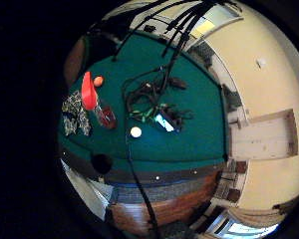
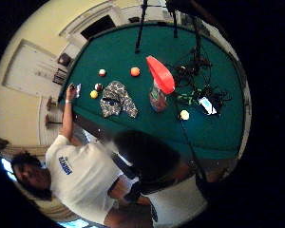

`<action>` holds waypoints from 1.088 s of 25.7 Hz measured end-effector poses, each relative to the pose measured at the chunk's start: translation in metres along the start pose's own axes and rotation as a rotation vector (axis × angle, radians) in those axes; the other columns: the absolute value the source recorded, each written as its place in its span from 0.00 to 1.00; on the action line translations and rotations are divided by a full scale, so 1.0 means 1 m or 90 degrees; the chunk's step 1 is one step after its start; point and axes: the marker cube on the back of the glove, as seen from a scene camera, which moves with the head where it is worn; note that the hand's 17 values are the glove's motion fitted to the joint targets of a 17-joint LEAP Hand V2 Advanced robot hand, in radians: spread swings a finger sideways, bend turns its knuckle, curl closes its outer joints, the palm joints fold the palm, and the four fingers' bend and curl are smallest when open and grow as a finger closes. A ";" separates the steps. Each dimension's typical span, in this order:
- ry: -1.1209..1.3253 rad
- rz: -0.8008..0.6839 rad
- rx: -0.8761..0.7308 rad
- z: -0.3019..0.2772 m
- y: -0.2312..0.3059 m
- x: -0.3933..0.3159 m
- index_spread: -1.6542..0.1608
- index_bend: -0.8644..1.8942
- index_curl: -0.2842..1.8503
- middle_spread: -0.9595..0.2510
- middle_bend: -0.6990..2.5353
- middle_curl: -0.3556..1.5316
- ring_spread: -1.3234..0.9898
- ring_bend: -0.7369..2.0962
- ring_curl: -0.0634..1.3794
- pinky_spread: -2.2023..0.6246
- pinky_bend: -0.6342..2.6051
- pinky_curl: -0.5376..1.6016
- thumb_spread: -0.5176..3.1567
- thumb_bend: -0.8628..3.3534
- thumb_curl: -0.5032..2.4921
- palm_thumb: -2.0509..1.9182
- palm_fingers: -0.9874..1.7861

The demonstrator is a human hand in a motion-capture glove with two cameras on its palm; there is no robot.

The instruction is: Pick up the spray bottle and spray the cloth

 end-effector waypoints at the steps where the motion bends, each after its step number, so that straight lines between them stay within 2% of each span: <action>1: -0.001 -0.002 0.000 0.003 0.001 0.001 0.69 0.36 0.22 0.71 0.28 0.30 0.53 0.38 0.18 0.84 0.34 0.37 0.38 0.20 0.23 0.58 0.51; 18: -0.122 0.013 0.005 0.086 0.024 0.027 0.68 0.36 0.23 0.70 0.27 0.33 0.53 0.38 0.21 0.84 0.35 0.39 0.40 0.20 0.25 0.58 0.50; 28: -0.431 0.072 -0.009 0.137 0.028 0.031 0.68 0.37 0.24 0.70 0.27 0.33 0.53 0.39 0.23 0.83 0.35 0.40 0.40 0.20 0.26 0.60 0.48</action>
